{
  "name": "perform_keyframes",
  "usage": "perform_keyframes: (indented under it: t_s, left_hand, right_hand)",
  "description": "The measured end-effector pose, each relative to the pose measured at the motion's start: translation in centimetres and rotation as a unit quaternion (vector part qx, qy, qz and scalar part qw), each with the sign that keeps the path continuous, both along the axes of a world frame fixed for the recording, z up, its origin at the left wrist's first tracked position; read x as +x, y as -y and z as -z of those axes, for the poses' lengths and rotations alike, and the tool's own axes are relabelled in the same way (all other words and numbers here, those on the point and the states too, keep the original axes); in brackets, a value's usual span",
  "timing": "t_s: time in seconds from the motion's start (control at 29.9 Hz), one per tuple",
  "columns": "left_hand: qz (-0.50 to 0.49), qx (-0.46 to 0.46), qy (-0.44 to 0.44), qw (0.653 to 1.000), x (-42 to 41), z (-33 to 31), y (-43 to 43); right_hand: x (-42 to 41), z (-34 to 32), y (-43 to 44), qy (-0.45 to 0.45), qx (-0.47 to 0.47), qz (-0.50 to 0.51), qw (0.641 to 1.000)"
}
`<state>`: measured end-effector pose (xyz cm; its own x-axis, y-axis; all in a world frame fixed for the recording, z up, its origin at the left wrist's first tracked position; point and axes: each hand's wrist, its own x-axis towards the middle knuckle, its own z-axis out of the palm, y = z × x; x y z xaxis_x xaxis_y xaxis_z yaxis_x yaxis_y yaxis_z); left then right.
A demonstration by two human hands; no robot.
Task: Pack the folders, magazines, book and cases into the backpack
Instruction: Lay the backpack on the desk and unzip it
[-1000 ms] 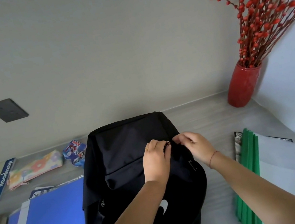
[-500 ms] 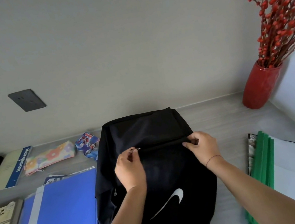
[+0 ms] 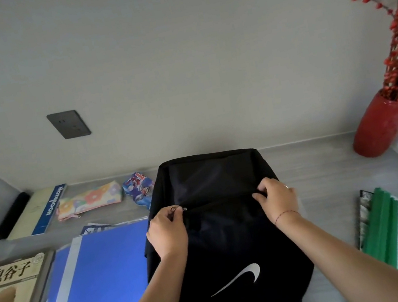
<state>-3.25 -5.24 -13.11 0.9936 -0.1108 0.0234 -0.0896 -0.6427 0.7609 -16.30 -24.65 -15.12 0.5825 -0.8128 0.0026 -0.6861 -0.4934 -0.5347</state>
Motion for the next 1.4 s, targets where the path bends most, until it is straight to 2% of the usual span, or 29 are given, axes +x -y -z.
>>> perform_keyframes:
  t_s: [0.1,0.2,0.27,0.33,0.4,0.43,0.5,0.54,0.67,0.87,1.07,1.24,1.34,1.4]
  left_hand:
    - [-0.03,0.014,-0.017,0.999,1.8,0.0,-1.4]
    - [-0.01,0.004,-0.03,0.999,2.5,0.1,-1.9]
    - [0.053,-0.017,-0.052,0.997,2.5,0.1,-1.9]
    - [0.165,-0.013,-0.07,0.984,2.6,-0.1,-3.0]
    - [0.299,0.062,-0.052,0.951,2.9,-0.3,-5.1]
    - [0.367,0.122,-0.034,0.922,3.0,-0.3,-6.2]
    - [0.466,0.224,-0.017,0.856,3.2,-0.2,-8.0]
    - [0.493,0.24,-0.028,0.836,3.2,-0.2,-8.6]
    - [0.53,0.218,-0.068,0.817,3.2,-0.6,-9.2]
    - [0.583,0.211,-0.068,0.782,1.8,-1.9,-7.5]
    - [0.618,0.204,-0.112,0.751,-0.7,-3.0,-6.5]
    - [0.631,0.184,-0.177,0.733,-2.9,-2.8,-6.1]
    - [0.633,0.17,-0.173,0.735,-3.2,-2.9,-6.2]
    - [0.617,0.166,-0.119,0.76,-2.4,-2.9,-6.2]
  right_hand:
    - [0.2,0.1,0.0,0.016,-0.015,0.013,1.0]
    - [0.5,0.2,-0.2,0.018,-0.022,0.019,0.999]
    - [0.3,0.1,0.2,0.0,-0.003,0.02,1.0]
    - [-0.6,-0.3,0.4,-0.01,0.048,-0.007,0.999]
    - [-2.6,-1.1,0.4,0.014,0.085,-0.077,0.993]
    - [-3.8,-1.6,0.4,0.016,0.077,-0.126,0.989]
    - [-6.4,-2.6,0.4,-0.049,0.067,-0.233,0.969]
    - [-7.6,-3.2,0.1,-0.098,0.081,-0.272,0.954]
    - [-10.1,-4.4,-1.1,-0.201,0.138,-0.339,0.909]
    - [-10.6,-5.3,-3.9,-0.229,0.13,-0.35,0.899]
    - [-10.7,-5.5,-6.9,-0.178,0.192,-0.336,0.905]
    - [-9.9,-5.0,-7.9,-0.097,0.196,-0.278,0.935]
    - [-9.0,-5.3,-7.6,-0.046,0.141,-0.236,0.96]
    - [-8.2,-6.0,-6.8,0.035,0.14,-0.187,0.972]
